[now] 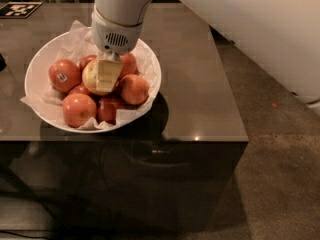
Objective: Pick apple from white bowl
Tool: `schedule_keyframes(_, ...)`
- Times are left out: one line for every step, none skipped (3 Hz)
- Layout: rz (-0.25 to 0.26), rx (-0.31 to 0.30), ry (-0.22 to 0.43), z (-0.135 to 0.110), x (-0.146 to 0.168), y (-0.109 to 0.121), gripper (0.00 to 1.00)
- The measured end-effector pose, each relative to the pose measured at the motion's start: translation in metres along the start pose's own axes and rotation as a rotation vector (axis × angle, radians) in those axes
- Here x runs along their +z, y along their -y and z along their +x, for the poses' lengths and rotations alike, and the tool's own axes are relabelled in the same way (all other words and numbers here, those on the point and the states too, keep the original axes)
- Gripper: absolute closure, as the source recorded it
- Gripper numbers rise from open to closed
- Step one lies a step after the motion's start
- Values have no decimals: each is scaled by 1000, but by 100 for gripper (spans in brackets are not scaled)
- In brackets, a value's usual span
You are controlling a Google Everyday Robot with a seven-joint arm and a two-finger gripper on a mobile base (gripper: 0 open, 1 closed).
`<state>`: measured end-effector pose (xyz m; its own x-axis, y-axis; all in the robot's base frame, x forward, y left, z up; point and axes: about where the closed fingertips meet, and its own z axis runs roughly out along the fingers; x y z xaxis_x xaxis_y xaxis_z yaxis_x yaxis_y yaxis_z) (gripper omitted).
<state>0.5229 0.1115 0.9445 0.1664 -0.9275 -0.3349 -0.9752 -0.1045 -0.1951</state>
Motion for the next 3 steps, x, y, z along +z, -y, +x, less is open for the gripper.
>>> schedule_keyframes(18, -7, 39, -2, -16, 1, 100)
schedule_keyframes(42, -16, 48, -3, -35, 3, 100)
schedule_keyframes(72, -23, 49, -5, -60, 7, 100)
